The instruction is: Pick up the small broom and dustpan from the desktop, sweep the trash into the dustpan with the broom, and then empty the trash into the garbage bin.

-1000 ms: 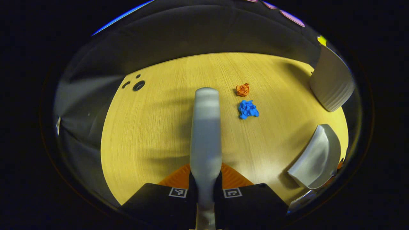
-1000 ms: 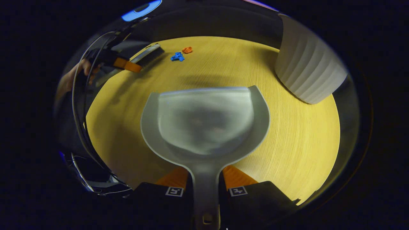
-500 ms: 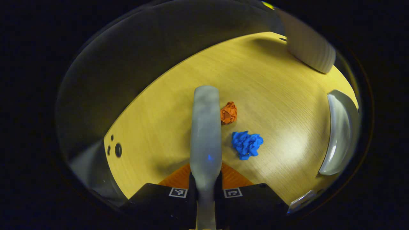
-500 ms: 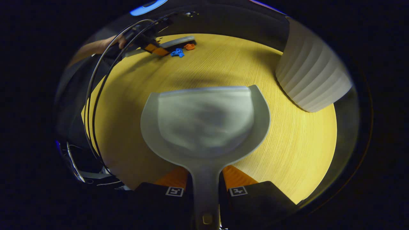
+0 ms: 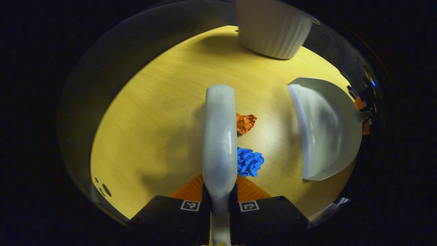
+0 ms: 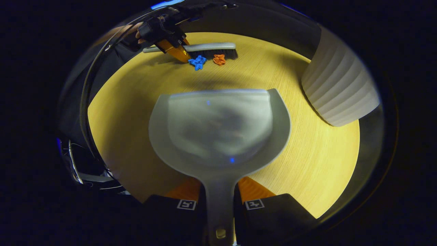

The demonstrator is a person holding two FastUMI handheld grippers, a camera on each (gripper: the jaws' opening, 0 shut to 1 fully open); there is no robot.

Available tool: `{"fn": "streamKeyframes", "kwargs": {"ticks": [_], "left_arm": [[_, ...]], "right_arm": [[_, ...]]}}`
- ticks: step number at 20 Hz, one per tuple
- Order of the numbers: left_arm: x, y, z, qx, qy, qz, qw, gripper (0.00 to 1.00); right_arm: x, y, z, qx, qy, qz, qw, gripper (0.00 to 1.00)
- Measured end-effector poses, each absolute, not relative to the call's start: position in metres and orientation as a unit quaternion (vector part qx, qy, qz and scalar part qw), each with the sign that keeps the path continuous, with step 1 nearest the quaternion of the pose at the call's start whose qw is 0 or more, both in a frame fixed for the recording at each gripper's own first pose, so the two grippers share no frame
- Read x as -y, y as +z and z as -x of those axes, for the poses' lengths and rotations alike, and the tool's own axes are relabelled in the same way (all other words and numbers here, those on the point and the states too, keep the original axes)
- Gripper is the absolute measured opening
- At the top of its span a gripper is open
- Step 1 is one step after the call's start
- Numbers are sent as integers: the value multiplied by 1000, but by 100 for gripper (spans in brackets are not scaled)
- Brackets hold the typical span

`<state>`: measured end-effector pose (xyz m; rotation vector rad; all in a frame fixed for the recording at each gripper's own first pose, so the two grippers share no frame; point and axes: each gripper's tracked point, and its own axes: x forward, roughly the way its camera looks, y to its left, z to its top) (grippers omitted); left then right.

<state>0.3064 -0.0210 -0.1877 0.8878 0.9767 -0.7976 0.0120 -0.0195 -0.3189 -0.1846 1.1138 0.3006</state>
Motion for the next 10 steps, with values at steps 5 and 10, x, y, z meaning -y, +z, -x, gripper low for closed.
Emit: {"fn": "streamKeyframes", "kwargs": {"ticks": [5, 10], "left_arm": [[46, -197, -256, -462, -407, -394, 682, 27], [79, -206, -190, -526, -446, -302, 658, 25]], "right_arm": [[30, -313, -12, -537, 145, 99, 825, 37], [29, -312, -6, -530, 148, 101, 829, 41]]}}
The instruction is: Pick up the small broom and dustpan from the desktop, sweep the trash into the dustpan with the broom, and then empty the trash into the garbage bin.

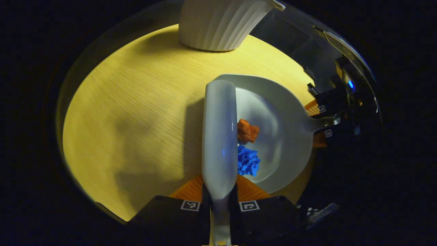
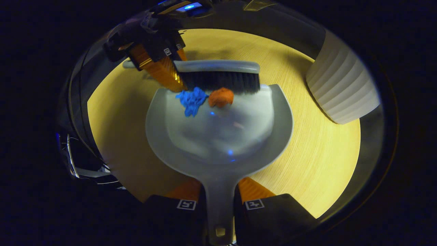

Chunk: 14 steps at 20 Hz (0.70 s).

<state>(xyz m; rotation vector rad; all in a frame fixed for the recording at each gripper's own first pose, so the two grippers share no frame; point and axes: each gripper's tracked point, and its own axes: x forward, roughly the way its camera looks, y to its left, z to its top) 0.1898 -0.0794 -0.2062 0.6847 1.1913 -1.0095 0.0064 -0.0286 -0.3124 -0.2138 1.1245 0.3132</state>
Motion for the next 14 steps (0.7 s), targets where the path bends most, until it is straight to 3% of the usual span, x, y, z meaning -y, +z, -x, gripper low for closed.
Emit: {"fn": "streamKeyframes", "kwargs": {"ticks": [2, 4, 8, 10, 11, 12, 14], "left_arm": [[85, -207, -179, -536, -441, -278, 664, 27], [85, -206, -174, -526, -427, -273, 683, 27], [82, -185, -163, -487, -390, -237, 744, 27], [76, -167, -155, -466, -369, -212, 775, 27], [69, -159, -153, -456, -354, -202, 791, 27], [62, -153, -151, -445, -337, -190, 808, 27], [43, -143, -144, -425, -298, -153, 841, 27]], "right_arm": [[30, -314, -7, -523, 148, 98, 834, 37], [30, -312, -14, -510, 147, 90, 843, 41], [30, -313, -13, -501, 152, 82, 848, 36], [29, -310, -14, -497, 156, 81, 849, 41], [29, -309, -14, -495, 158, 81, 851, 36], [29, -307, -13, -493, 161, 80, 851, 41], [33, -303, -13, -491, 163, 82, 852, 32]]}}
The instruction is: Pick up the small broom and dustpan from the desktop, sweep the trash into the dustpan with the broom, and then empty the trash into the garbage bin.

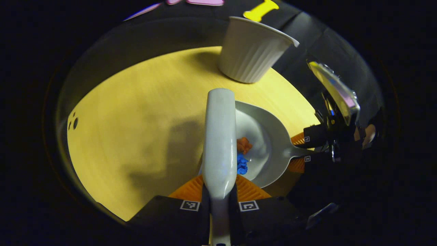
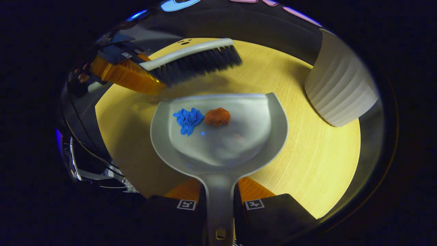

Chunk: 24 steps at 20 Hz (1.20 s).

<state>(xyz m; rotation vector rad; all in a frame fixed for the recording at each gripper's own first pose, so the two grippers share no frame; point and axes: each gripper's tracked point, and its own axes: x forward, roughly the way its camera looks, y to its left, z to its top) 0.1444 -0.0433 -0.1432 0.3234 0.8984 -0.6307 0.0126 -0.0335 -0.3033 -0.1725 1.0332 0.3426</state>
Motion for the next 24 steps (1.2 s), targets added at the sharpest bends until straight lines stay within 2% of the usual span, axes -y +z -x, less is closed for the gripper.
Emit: {"fn": "streamKeyframes", "kwargs": {"ticks": [1, 2, 5, 6, 10, 15, 18, 19, 20, 24], "left_arm": [[32, -141, -140, -416, -280, -132, 855, 27], [19, -142, -135, -406, -263, -113, 868, 27], [-32, -163, -124, -384, -211, -86, 895, 27], [-51, -174, -117, -383, -195, -75, 900, 27], [-109, -219, -94, -382, -151, -39, 911, 27], [-134, -246, -43, -387, -141, 10, 911, 27], [-121, -263, -42, -390, -144, 20, 909, 27], [-121, -266, -40, -392, -145, 20, 908, 27], [-121, -268, -39, -392, -147, 20, 908, 27], [-122, -269, -36, -391, -145, 25, 909, 26]], "right_arm": [[36, -299, -11, -489, 162, 83, 853, 32], [41, -294, -8, -486, 160, 84, 855, 37], [48, -274, 3, -481, 149, 82, 860, 37], [51, -265, 8, -481, 142, 75, 862, 32], [78, -231, 29, -477, 111, 45, 871, 41], [112, -175, 64, -475, 71, 10, 877, 37], [137, -133, 81, -466, 48, -15, 883, 36], [143, -116, 85, -462, 41, -34, 886, 41], [149, -99, 86, -455, 35, -55, 888, 37], [180, -38, 79, -424, 16, -99, 900, 36]]}}
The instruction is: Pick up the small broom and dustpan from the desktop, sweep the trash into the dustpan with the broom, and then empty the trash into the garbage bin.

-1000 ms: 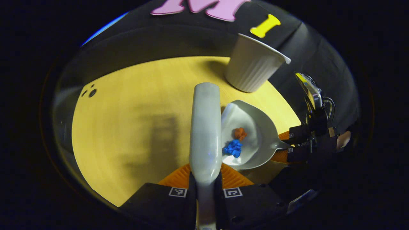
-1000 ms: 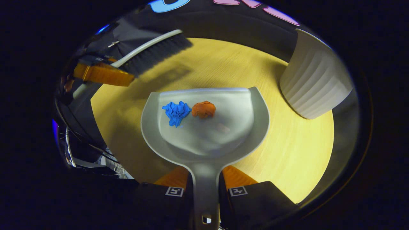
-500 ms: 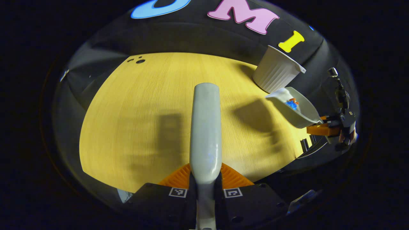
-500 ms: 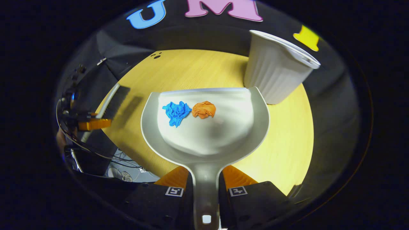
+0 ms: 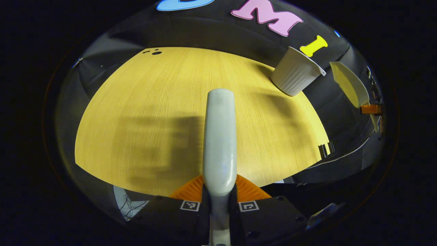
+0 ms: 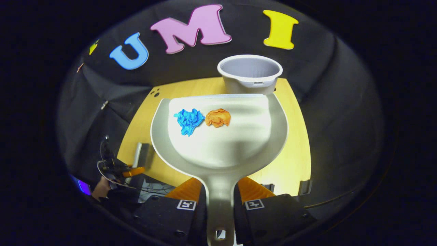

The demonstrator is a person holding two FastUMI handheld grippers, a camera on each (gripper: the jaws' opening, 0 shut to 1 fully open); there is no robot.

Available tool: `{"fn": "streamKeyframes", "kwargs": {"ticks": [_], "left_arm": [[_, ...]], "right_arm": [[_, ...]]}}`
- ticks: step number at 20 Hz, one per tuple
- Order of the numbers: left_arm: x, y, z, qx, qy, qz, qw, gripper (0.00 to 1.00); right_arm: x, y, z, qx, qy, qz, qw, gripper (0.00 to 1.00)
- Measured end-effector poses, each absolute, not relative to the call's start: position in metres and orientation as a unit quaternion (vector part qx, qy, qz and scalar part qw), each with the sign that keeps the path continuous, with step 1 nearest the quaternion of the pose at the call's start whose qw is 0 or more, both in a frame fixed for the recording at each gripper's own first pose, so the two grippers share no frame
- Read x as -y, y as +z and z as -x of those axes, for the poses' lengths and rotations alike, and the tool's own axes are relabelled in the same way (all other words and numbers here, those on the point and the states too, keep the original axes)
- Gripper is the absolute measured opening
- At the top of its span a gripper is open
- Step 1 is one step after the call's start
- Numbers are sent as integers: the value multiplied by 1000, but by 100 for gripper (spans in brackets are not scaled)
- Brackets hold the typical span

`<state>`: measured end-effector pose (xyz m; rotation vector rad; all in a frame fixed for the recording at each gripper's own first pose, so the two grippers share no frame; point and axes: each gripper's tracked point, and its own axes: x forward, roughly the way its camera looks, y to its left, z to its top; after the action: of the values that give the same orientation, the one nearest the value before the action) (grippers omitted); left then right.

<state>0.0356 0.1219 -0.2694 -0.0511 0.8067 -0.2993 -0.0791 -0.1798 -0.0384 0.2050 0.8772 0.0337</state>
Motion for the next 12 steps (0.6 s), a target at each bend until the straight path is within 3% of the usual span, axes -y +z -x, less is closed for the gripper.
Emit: {"fn": "streamKeyframes", "kwargs": {"ticks": [6, 12], "left_arm": [[-136, -268, -35, -393, -123, 42, 910, 27], [-156, -254, -37, -390, -87, 66, 914, 27]], "right_arm": [[219, 28, 27, -382, -9, -112, 917, 36], [272, 32, -57, -361, -66, -124, 922, 37]]}}
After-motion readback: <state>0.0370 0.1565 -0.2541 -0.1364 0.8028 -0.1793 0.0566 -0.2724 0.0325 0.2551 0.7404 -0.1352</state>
